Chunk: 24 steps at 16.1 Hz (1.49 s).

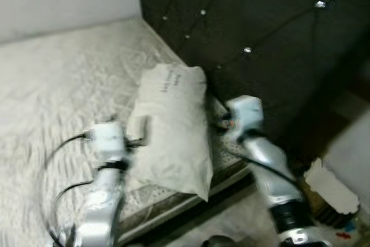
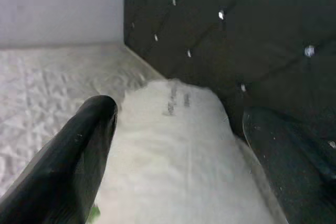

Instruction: Clean up the room

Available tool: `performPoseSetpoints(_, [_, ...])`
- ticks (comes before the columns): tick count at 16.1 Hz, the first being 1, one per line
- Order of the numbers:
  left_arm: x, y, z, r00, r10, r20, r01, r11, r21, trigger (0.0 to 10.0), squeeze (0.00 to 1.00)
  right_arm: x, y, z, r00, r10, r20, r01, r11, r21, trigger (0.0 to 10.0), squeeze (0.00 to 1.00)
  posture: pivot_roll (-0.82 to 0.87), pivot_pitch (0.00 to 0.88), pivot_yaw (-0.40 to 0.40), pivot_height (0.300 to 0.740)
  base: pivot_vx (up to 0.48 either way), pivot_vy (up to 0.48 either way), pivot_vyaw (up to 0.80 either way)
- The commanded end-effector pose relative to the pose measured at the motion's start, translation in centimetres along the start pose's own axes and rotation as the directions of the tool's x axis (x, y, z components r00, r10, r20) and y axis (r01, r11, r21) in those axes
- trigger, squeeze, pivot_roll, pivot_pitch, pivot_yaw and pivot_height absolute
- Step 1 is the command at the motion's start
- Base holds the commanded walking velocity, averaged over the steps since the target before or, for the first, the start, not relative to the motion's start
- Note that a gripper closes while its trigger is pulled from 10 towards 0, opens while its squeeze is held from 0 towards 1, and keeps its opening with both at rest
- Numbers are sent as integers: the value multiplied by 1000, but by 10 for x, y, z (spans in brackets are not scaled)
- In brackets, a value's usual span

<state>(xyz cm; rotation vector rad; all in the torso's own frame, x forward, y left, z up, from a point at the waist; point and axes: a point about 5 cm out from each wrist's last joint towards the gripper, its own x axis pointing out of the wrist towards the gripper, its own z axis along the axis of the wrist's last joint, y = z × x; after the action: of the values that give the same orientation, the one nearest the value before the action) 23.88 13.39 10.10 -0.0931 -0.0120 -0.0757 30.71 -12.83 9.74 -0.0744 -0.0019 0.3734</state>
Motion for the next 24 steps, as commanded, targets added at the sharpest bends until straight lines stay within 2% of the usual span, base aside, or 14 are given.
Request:
performPoseSetpoints(1, [-4,13,-5,999,33,-34,-32,999,26,10000,0,8,16,7,998,45,33,-45,999,11,10000,0,-19,0,-26,740,0,0,800])
performPoseSetpoints(4, [-2,11,-4,999,16,-30,-15,1000,24,10000,0,8,15,7,999,34,34,-35,999,36,10000,0,-21,0,-23,740,0,0,188])
performPoseSetpoints(7, [0,11,-1,1000,22,-18,-22,1000,9,10000,0,9,15,8,998,38,42,-39,999,23,10000,0,-22,1,-23,740,0,0,0])
performPoseSetpoints(9, [-1,13,-2,998,46,-38,-46,999,3,10000,0,9,17,10,997,54,50,-54,999,-5,10000,0,-20,5,-23,740,0,0,800])
performPoseSetpoints(11, [-3,15,-4,995,79,-66,-79,997,2,10000,0,9,17,9,998,44,45,-44,999,4,10000,0,-20,6,-24,740,0,0,800])
performPoseSetpoints(12, [-6,17,-6,997,52,-56,-55,997,-46,10000,0,9,16,8,998,38,42,-38,999,7,10000,0,-17,1,-25,740,0,0,800])
performPoseSetpoints(15, [-9,26,-7,990,129,-52,-130,992,-3,10000,0,10,13,5,999,-7,34,6,1000,26,10000,0,-10,0,-13,740,0,0,800])
performPoseSetpoints(19, [-6,25,-4,994,98,-39,-98,995,8,10000,0,15,13,11,997,-47,57,42,996,79,10000,0,-9,0,-2,740,0,0,148])
performPoseSetpoints(24, [-5,23,-3,997,74,-36,-75,997,-10,10000,0,17,14,10,998,-45,46,41,995,89,10000,0,-10,4,-4,740,0,480,0])
